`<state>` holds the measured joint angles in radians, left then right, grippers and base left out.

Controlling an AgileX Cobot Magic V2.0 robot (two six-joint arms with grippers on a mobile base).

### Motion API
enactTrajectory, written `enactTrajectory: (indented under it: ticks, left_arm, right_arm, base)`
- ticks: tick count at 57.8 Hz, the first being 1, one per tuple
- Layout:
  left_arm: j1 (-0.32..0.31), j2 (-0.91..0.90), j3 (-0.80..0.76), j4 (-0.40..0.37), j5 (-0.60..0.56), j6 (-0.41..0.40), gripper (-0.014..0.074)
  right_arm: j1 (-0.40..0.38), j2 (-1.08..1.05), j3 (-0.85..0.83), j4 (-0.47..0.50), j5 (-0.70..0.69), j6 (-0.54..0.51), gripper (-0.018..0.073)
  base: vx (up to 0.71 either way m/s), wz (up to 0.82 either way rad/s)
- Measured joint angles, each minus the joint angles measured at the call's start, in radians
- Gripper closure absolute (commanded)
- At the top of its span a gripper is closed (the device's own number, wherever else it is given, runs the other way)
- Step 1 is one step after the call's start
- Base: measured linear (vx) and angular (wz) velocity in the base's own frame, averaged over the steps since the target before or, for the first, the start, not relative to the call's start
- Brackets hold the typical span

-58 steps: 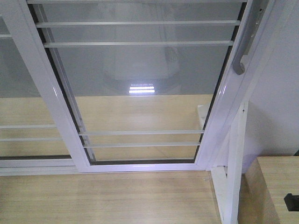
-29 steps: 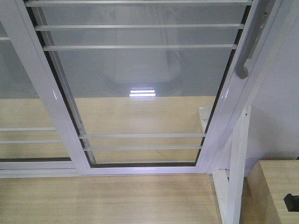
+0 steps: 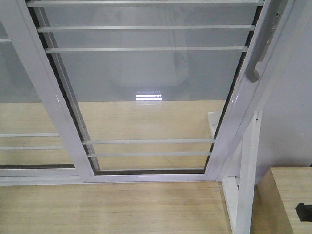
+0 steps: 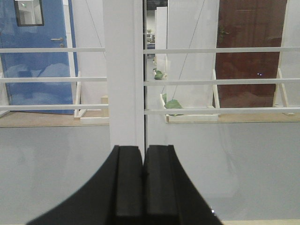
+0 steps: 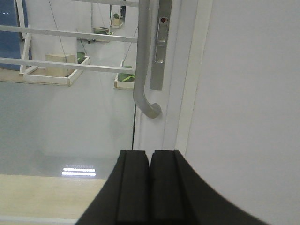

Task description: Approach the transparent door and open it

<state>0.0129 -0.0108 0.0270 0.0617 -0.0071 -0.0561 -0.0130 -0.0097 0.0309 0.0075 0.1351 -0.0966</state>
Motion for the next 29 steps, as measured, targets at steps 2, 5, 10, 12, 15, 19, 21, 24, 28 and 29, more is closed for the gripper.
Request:
enactTrajectory:
  ticks: [2, 5, 10, 12, 15, 19, 21, 24, 28, 29]
  left_arm:
    - [0.0, 0.0, 0.0, 0.0, 0.0, 0.0, 0.0602]
    - [0.0, 0.0, 0.0, 0.0, 0.0, 0.0, 0.0602]
    - [0.0, 0.0, 0.0, 0.0, 0.0, 0.0, 0.0602]
    - [0.0, 0.0, 0.0, 0.0, 0.0, 0.0, 0.0602]
    - [0.0, 0.0, 0.0, 0.0, 0.0, 0.0, 0.0602]
    - [0.0, 0.0, 0.0, 0.0, 0.0, 0.0, 0.0602]
    - [0.0, 0.0, 0.0, 0.0, 0.0, 0.0, 0.0602]
    - [0.0, 0.0, 0.0, 0.0, 0.0, 0.0, 0.0602]
    - [0.0, 0.0, 0.0, 0.0, 0.0, 0.0, 0.0602]
    - [0.0, 0.0, 0.0, 0.0, 0.0, 0.0, 0.0602]
  right_arm:
    - [0.0, 0.0, 0.0, 0.0, 0.0, 0.0, 0.0567]
    - [0.0, 0.0, 0.0, 0.0, 0.0, 0.0, 0.0567]
    - [0.0, 0.0, 0.0, 0.0, 0.0, 0.0, 0.0567]
    - [0.0, 0.0, 0.0, 0.0, 0.0, 0.0, 0.0567]
    - [0.0, 0.0, 0.0, 0.0, 0.0, 0.0, 0.0567]
    - [0.0, 0.0, 0.0, 0.0, 0.0, 0.0, 0.0567]
    - [0.0, 0.0, 0.0, 0.0, 0.0, 0.0, 0.0567]
    - [0.0, 0.0, 0.0, 0.0, 0.0, 0.0, 0.0567]
    - [0.0, 0.0, 0.0, 0.0, 0.0, 0.0, 0.0567]
    - [0.0, 0.0, 0.0, 0.0, 0.0, 0.0, 0.0567]
  base:
    - [0.0, 0.0]
    - [0.0, 0.0]
    - [0.0, 0.0]
    - [0.0, 0.0]
    - [0.0, 0.0]
    - [0.0, 0.0]
    - [0.0, 0.0]
    - [0.0, 0.0]
    - [0.0, 0.0]
    - [0.0, 0.0]
